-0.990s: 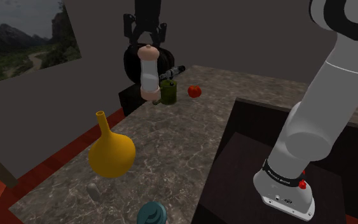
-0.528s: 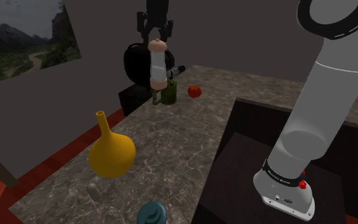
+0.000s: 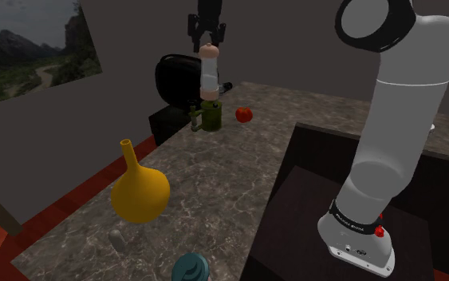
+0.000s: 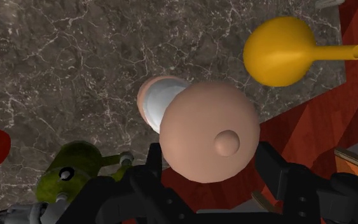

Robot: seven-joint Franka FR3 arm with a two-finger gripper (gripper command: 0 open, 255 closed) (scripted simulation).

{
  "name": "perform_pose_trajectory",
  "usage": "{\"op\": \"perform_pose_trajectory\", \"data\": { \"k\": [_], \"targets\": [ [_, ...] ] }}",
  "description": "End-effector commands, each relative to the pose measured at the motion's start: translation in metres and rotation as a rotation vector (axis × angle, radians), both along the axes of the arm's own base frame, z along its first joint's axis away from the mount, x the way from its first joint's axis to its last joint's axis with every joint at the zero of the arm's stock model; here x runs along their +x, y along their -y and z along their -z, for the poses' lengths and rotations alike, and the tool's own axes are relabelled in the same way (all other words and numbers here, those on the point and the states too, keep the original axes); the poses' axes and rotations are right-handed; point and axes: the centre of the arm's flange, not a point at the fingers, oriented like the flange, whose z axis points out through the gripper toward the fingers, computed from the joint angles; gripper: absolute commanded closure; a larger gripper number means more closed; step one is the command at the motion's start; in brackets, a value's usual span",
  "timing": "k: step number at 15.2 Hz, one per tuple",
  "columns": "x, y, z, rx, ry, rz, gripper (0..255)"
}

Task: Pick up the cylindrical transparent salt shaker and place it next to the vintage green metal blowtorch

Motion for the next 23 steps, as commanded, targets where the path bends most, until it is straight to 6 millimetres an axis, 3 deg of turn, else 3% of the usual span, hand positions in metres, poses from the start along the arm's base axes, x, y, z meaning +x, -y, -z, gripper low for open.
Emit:
{"op": "perform_pose_trajectory", "data": {
  "k": [1, 3, 23],
  "targets": [
    [0.012, 0.022, -0.002, 0.000, 0.000, -0.001, 255],
    [0.022, 0.045, -0.002, 0.000, 0.000, -0.001, 255],
    [0.022, 0.045, 0.103, 0.000, 0.000, -0.001, 255]
  ]
}}
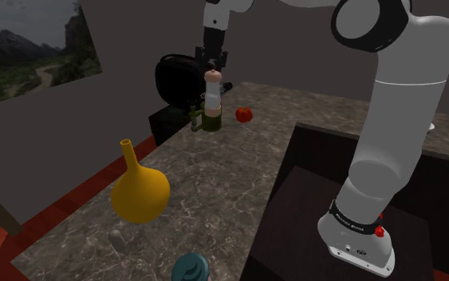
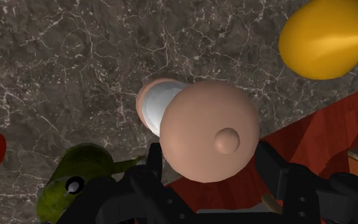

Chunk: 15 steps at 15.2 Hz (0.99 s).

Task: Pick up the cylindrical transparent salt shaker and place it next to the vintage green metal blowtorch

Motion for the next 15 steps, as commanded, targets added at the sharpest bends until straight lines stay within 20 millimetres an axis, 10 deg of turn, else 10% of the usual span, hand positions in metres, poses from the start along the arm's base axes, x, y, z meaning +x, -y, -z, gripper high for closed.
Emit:
{"op": "perform_pose_trajectory", "data": {
  "k": [1, 15],
  "targets": [
    [0.000, 0.000, 0.011, 0.000, 0.001, 0.000, 255],
    [0.000, 0.000, 0.085, 0.000, 0.001, 0.000, 255]
  ]
}}
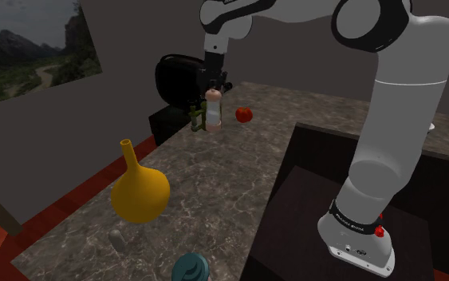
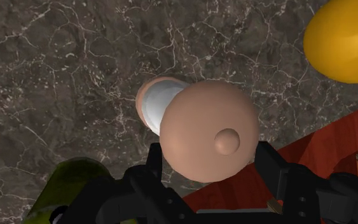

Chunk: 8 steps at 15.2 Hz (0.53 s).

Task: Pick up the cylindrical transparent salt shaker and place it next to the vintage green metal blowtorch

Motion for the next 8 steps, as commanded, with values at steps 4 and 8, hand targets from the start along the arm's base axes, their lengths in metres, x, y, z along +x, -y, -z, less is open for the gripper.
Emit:
{"op": "perform_pose_trajectory", "data": {
  "k": [4, 8],
  "targets": [
    [-0.001, -0.001, 0.027, 0.000, 0.001, 0.000, 255],
    [-0.001, -0.001, 0.048, 0.000, 0.001, 0.000, 255]
  ]
}}
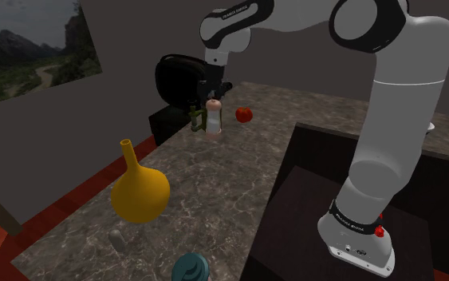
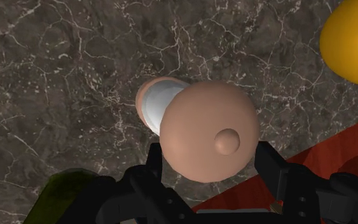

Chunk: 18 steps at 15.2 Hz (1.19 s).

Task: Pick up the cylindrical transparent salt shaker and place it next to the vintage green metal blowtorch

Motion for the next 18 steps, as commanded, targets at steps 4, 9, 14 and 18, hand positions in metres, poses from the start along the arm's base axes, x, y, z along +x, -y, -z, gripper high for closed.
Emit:
{"op": "perform_pose_trajectory", "data": {
  "k": [4, 9, 14, 18],
  "targets": [
    [0.000, -0.001, 0.026, 0.000, 0.001, 0.000, 255],
    [0.000, -0.001, 0.053, 0.000, 0.001, 0.000, 255],
    [0.000, -0.001, 0.079, 0.000, 0.001, 0.000, 255],
    [0.000, -0.001, 0.086, 0.000, 0.001, 0.000, 255]
  ]
}}
